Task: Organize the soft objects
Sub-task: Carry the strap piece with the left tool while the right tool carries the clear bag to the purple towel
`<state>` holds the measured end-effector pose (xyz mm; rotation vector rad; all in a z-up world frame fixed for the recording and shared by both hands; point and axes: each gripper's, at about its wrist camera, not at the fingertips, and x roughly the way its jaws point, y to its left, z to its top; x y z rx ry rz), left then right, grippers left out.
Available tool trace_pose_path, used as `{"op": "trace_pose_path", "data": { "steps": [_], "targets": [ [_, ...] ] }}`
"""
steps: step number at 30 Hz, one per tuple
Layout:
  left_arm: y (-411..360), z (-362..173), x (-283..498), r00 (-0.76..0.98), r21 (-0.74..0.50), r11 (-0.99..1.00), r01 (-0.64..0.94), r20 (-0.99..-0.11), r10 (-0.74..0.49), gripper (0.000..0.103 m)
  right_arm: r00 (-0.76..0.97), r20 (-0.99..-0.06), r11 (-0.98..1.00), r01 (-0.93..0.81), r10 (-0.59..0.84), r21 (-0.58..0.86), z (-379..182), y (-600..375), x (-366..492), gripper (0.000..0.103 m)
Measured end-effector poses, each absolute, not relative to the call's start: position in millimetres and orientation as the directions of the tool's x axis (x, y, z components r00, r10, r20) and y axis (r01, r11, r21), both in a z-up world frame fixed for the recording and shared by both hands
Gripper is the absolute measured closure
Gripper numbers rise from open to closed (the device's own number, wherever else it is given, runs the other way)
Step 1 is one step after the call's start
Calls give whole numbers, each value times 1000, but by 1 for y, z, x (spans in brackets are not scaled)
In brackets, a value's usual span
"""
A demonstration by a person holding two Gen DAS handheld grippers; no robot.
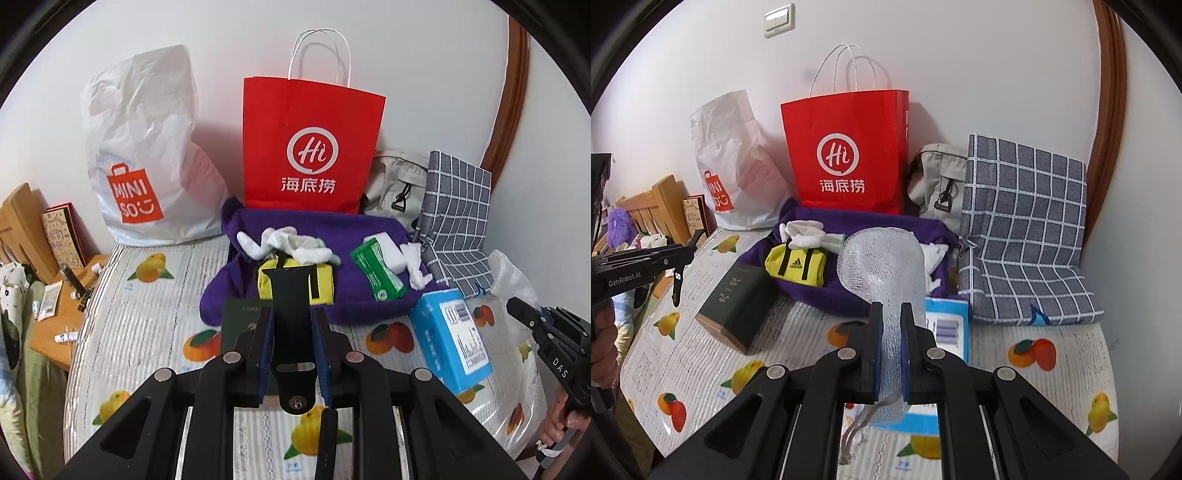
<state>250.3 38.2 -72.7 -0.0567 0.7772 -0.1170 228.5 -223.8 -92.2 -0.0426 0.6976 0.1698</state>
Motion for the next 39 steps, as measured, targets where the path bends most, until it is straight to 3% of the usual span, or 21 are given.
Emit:
{"op": "trace_pose_path", "data": {
  "steps": [39],
  "targets": [
    [33,-83,374,696,-148,987,69,-701,-154,83,722,-669,981,-187,176,56,-103,-220,375,95]
  ]
}}
